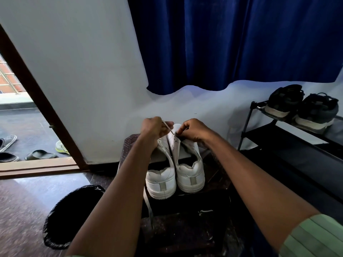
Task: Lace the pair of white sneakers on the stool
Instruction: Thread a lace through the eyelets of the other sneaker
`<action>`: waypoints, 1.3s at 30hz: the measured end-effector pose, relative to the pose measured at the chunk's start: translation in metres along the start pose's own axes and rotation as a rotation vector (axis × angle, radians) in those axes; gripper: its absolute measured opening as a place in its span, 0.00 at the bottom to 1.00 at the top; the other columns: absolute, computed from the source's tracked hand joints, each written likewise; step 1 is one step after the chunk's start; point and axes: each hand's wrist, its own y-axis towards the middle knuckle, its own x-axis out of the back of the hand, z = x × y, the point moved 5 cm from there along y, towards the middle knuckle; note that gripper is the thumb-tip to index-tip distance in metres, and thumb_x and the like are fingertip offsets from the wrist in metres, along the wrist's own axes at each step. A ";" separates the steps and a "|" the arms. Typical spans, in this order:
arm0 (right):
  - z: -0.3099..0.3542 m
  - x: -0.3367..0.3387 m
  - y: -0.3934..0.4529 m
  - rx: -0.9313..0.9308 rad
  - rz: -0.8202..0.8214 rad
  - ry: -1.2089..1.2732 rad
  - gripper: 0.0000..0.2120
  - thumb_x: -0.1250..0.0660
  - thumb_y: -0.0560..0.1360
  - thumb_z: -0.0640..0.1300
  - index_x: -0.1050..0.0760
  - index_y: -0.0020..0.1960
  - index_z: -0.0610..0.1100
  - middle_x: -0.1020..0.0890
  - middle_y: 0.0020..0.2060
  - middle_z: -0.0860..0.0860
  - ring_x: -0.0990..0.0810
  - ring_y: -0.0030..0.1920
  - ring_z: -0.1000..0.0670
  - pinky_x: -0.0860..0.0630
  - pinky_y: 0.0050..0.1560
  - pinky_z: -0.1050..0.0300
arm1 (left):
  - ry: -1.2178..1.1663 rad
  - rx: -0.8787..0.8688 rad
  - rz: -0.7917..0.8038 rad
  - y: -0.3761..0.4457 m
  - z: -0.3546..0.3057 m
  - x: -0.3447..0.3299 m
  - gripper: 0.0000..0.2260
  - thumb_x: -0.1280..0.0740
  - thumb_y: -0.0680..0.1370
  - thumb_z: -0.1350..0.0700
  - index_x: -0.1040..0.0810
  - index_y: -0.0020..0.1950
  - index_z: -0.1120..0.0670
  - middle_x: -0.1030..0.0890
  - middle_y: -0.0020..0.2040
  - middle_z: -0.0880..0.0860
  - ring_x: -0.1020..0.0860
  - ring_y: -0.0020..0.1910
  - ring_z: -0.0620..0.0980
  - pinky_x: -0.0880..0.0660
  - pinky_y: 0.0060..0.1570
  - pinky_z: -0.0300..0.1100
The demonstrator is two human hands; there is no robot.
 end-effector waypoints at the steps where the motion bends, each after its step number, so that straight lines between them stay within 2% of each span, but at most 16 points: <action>1: 0.001 0.000 -0.001 0.002 0.003 -0.009 0.06 0.22 0.72 0.47 0.14 0.46 0.45 0.13 0.44 0.49 0.16 0.49 0.49 0.19 0.49 0.51 | -0.073 -0.019 -0.009 -0.001 -0.002 0.000 0.14 0.45 0.84 0.63 0.26 0.41 0.61 0.18 0.36 0.57 0.19 0.37 0.55 0.22 0.36 0.42; 3: 0.001 -0.001 -0.003 -0.001 -0.006 -0.008 0.07 0.23 0.73 0.47 0.14 0.47 0.44 0.14 0.44 0.48 0.18 0.45 0.49 0.22 0.40 0.55 | 0.133 -0.191 -0.061 -0.002 -0.012 0.005 0.12 0.44 0.83 0.63 0.26 0.42 0.59 0.23 0.36 0.55 0.22 0.35 0.54 0.26 0.37 0.42; 6: 0.000 -0.002 -0.003 -0.020 -0.017 0.011 0.07 0.24 0.73 0.47 0.15 0.47 0.44 0.14 0.44 0.47 0.20 0.40 0.50 0.26 0.34 0.58 | 0.820 -0.510 -0.088 -0.005 -0.021 0.000 0.09 0.37 0.81 0.61 0.17 0.53 0.59 0.17 0.50 0.55 0.20 0.48 0.55 0.27 0.46 0.43; 8: 0.000 -0.002 -0.003 -0.027 -0.010 0.018 0.06 0.25 0.73 0.45 0.15 0.47 0.44 0.14 0.44 0.46 0.20 0.40 0.49 0.25 0.35 0.57 | 1.110 -0.522 -0.008 -0.003 -0.010 -0.010 0.14 0.35 0.82 0.52 0.17 0.56 0.61 0.16 0.55 0.60 0.19 0.53 0.61 0.23 0.48 0.47; 11: 0.000 -0.001 -0.004 -0.032 0.008 0.024 0.04 0.25 0.74 0.44 0.15 0.48 0.45 0.14 0.45 0.47 0.19 0.42 0.49 0.22 0.37 0.56 | 1.376 -0.462 0.017 0.003 0.007 -0.015 0.22 0.36 0.82 0.42 0.17 0.53 0.62 0.17 0.52 0.64 0.19 0.50 0.66 0.26 0.42 0.48; 13: -0.001 -0.002 -0.004 -0.033 0.006 0.039 0.04 0.25 0.74 0.44 0.15 0.48 0.46 0.14 0.46 0.47 0.19 0.43 0.49 0.22 0.37 0.55 | 1.266 -0.506 -0.006 0.004 0.004 -0.014 0.20 0.35 0.83 0.44 0.17 0.49 0.61 0.17 0.48 0.63 0.19 0.48 0.65 0.24 0.43 0.49; 17: -0.005 -0.001 -0.002 -0.039 0.011 0.087 0.06 0.22 0.72 0.48 0.15 0.47 0.46 0.13 0.46 0.47 0.19 0.42 0.49 0.26 0.35 0.58 | 0.670 -0.577 0.001 -0.004 -0.016 -0.011 0.23 0.41 0.86 0.48 0.17 0.44 0.62 0.17 0.44 0.54 0.20 0.46 0.54 0.26 0.55 0.47; 20: -0.005 -0.001 -0.002 -0.050 0.049 0.088 0.06 0.22 0.73 0.48 0.16 0.45 0.47 0.14 0.48 0.47 0.21 0.43 0.50 0.26 0.36 0.58 | 0.035 -0.416 0.098 -0.007 -0.025 -0.006 0.20 0.46 0.88 0.47 0.26 0.43 0.56 0.21 0.34 0.47 0.23 0.36 0.47 0.24 0.44 0.45; 22: -0.005 -0.001 -0.002 -0.047 0.059 0.081 0.04 0.23 0.74 0.48 0.17 0.45 0.49 0.15 0.50 0.48 0.21 0.45 0.50 0.25 0.38 0.58 | 0.214 -0.483 0.042 -0.007 -0.029 -0.004 0.19 0.47 0.87 0.45 0.29 0.43 0.54 0.27 0.32 0.48 0.29 0.32 0.47 0.29 0.38 0.46; 24: -0.003 -0.001 -0.004 -0.043 0.059 0.081 0.03 0.24 0.75 0.47 0.16 0.45 0.49 0.14 0.50 0.48 0.21 0.45 0.50 0.26 0.38 0.58 | 0.733 -0.560 -0.020 -0.002 -0.018 -0.005 0.17 0.44 0.86 0.43 0.28 0.52 0.57 0.24 0.40 0.51 0.25 0.38 0.51 0.28 0.41 0.48; 26: -0.003 0.000 -0.006 -0.047 0.064 0.097 0.02 0.27 0.76 0.43 0.16 0.46 0.48 0.14 0.49 0.46 0.23 0.42 0.49 0.29 0.35 0.58 | 1.085 -0.542 0.033 0.004 -0.002 -0.009 0.18 0.39 0.83 0.42 0.26 0.60 0.57 0.20 0.48 0.56 0.20 0.47 0.60 0.22 0.47 0.52; 29: -0.003 0.000 -0.008 -0.063 0.074 0.118 0.13 0.36 0.76 0.34 0.16 0.46 0.47 0.15 0.46 0.44 0.26 0.40 0.47 0.34 0.32 0.57 | 1.437 -0.568 0.048 0.000 0.007 -0.014 0.15 0.37 0.82 0.46 0.20 0.55 0.57 0.17 0.55 0.61 0.19 0.54 0.64 0.24 0.52 0.52; 32: -0.004 0.002 -0.008 -0.065 0.066 0.113 0.18 0.40 0.76 0.33 0.15 0.46 0.48 0.15 0.49 0.45 0.25 0.41 0.47 0.33 0.34 0.56 | 1.281 -0.630 0.029 -0.006 -0.003 -0.020 0.12 0.39 0.82 0.50 0.22 0.42 0.50 0.19 0.51 0.54 0.22 0.56 0.60 0.29 0.59 0.53; 35: -0.006 0.001 -0.005 -0.066 0.077 0.115 0.16 0.39 0.76 0.33 0.15 0.44 0.49 0.16 0.49 0.46 0.25 0.41 0.48 0.33 0.33 0.58 | 0.545 -0.546 0.142 -0.004 -0.015 -0.017 0.12 0.41 0.80 0.50 0.25 0.37 0.49 0.19 0.38 0.45 0.18 0.49 0.53 0.24 0.58 0.51; 37: -0.008 -0.001 -0.003 -0.061 0.095 0.115 0.15 0.37 0.76 0.32 0.15 0.44 0.48 0.16 0.46 0.47 0.25 0.41 0.48 0.35 0.31 0.59 | 0.134 -0.449 0.171 -0.005 -0.021 -0.015 0.15 0.44 0.85 0.54 0.29 0.40 0.54 0.23 0.29 0.45 0.19 0.34 0.48 0.23 0.44 0.45; 39: -0.009 -0.001 -0.003 -0.055 0.100 0.110 0.14 0.35 0.75 0.31 0.15 0.45 0.47 0.16 0.44 0.45 0.25 0.40 0.48 0.35 0.30 0.59 | 0.293 -0.470 0.069 -0.008 -0.025 -0.011 0.15 0.46 0.88 0.51 0.30 0.44 0.55 0.26 0.31 0.47 0.26 0.32 0.49 0.28 0.37 0.45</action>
